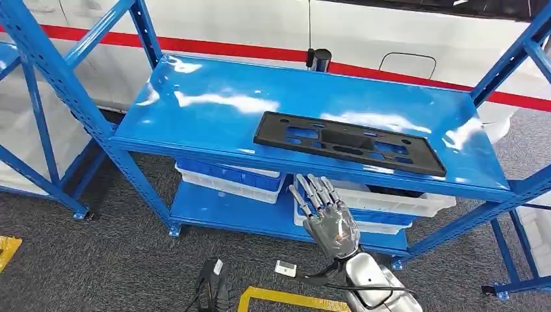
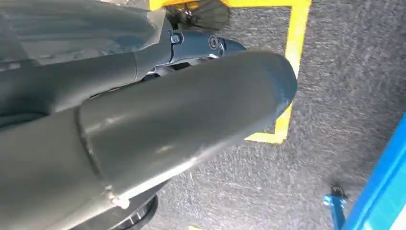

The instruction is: Take the parts from the cabinet and place them on the table.

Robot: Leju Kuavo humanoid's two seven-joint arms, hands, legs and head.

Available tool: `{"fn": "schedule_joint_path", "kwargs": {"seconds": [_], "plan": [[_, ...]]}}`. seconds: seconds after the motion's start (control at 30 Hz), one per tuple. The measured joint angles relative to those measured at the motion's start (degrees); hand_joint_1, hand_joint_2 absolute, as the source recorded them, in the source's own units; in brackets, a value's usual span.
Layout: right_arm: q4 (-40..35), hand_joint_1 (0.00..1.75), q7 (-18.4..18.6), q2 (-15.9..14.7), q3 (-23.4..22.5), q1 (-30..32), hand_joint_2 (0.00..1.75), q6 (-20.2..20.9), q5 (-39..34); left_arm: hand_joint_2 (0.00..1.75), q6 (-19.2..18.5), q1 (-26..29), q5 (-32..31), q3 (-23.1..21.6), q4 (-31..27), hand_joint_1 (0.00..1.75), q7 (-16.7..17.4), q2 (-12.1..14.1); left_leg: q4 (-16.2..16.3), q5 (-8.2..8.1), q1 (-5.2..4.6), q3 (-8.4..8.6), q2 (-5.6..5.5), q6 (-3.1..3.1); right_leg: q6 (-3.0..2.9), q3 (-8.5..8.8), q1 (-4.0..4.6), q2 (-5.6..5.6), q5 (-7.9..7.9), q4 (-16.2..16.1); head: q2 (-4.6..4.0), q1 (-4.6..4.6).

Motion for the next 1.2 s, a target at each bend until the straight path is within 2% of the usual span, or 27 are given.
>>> {"fn": "schedule_joint_path", "kwargs": {"seconds": [0.07, 0.17, 0.2, 0.37, 0.4, 0.5, 0.63, 0.83, 0.87, 0.93, 1.07, 1.2], "plan": [[0.22, 0.0, 0.72, 0.0, 0.18, -0.08, 1.75, -0.04, 0.0, 0.0, -0.02, -0.03, -0.04, -0.11, 0.0, 0.0, 0.79, 0.0, 0.02, -0.02, -0.14, 0.03, 0.0, 0.12, 0.47, -0.01, -0.05, 0.0, -0.09, -0.02, 0.0, -0.04], [0.57, 0.0, 1.64, -0.07, 0.39, -0.2, 1.75, -0.11, 0.0, 0.0, -0.04, -0.06, -0.24, -0.42, 0.0, 0.0, 0.97, 0.0, 0.04, 0.03, -0.16, 0.06, 0.01, 0.29, 2.09, 0.0, -0.08, 0.0, 0.0, -0.04, 0.0, -0.02], [0.7, 0.0, 1.96, -0.11, 0.46, -0.29, 1.75, -0.11, 0.0, 0.0, -0.04, -0.06, -0.26, -0.52, 0.0, 0.0, 1.01, 0.0, 0.04, 0.05, -0.14, 0.11, 0.02, 0.3, 2.34, 0.0, -0.07, 0.0, -0.04, -0.02, 0.0, -0.07], [0.92, 0.0, 4.68, -0.83, 1.03, -1.43, 1.75, -0.11, 0.0, 0.0, 0.59, -0.07, -0.92, -1.27, 0.0, 0.0, 1.34, -0.02, -0.08, 0.15, -0.09, 0.44, 0.05, 0.42, 2.39, 0.0, -0.01, 0.01, -0.02, 0.36, 0.0, -0.07], [0.96, 0.0, 5.2, -1.0, 1.09, -1.75, 1.75, -0.11, 0.0, 1.75, 1.11, -0.08, -1.07, -1.42, 0.0, 0.0, 1.29, -0.02, -0.1, 0.16, -0.07, 0.49, 0.05, 0.42, 2.38, -0.01, 0.02, 0.01, -0.02, 0.43, 0.0, -0.07], [1.18, 0.0, 6.12, -1.38, 1.29, -2.68, 1.75, -0.11, 0.0, 1.75, 2.36, -0.07, -1.51, -1.93, 0.0, 0.0, 0.59, -0.18, -0.14, 0.18, -0.02, 0.56, 0.06, 0.4, 2.38, -0.01, 0.07, 0.01, -0.04, 0.54, 0.0, -0.07], [1.86, 0.0, 7.23, -1.77, 1.4, -4.42, 1.75, 0.0, 0.0, 1.75, 6.01, -0.06, -2.93, -2.87, 0.0, 0.0, -2.47, -0.59, -0.16, 0.21, 0.04, 0.57, 0.07, 0.41, 2.37, -0.02, 0.12, 0.01, -0.05, 0.63, 0.0, -0.09], [4.15, 0.0, 4.15, -0.92, -1.14, -6.98, 1.75, 0.11, 0.0, 1.75, 6.53, -0.05, -3.39, -4.09, -0.02, 0.0, -3.41, -0.87, -0.17, 0.21, 0.04, 0.57, 0.06, 0.41, 2.37, -0.01, 0.12, 0.01, -0.05, 0.64, 0.0, -0.07], [4.42, 0.0, 4.0, -0.79, -1.42, -7.22, 1.75, 0.11, 0.0, 0.0, 6.51, -0.05, -3.39, -4.2, -0.02, 0.0, -3.41, -0.87, -0.17, 0.21, 0.04, 0.57, 0.05, 0.41, 2.37, 0.0, 0.12, 0.01, -0.05, 0.64, 0.0, -0.04], [5.14, 0.0, 3.65, -0.48, -2.01, -7.63, 1.75, 0.13, 0.0, 0.0, 5.66, -0.05, -3.94, -4.46, -0.02, 0.0, -3.14, -0.87, -0.17, 0.21, 0.04, 0.57, 0.06, 0.41, 2.37, 0.06, 0.12, 0.01, -0.05, 0.64, 0.0, -0.07], [8.24, 0.0, 2.01, 0.83, -4.22, -9.16, 1.75, 0.2, 0.0, 0.0, 1.66, -0.04, -3.39, -5.38, -0.02, 0.0, -1.22, -0.9, -0.16, 0.22, 0.04, 0.56, 0.07, 0.42, 2.37, 0.25, 0.12, 0.02, -0.05, 0.64, 0.0, -0.04], [10.4, 0.0, 1.59, 1.66, -5.6, -10.27, 1.75, 0.17, 0.0, 0.0, 1.31, -0.05, -3.3, -5.44, -0.02, 0.0, -1.11, -0.94, -0.16, 0.22, 0.04, 0.57, 0.06, 0.42, 2.37, 0.22, 0.12, 0.01, -0.05, 0.64, 0.0, -0.07]]}}
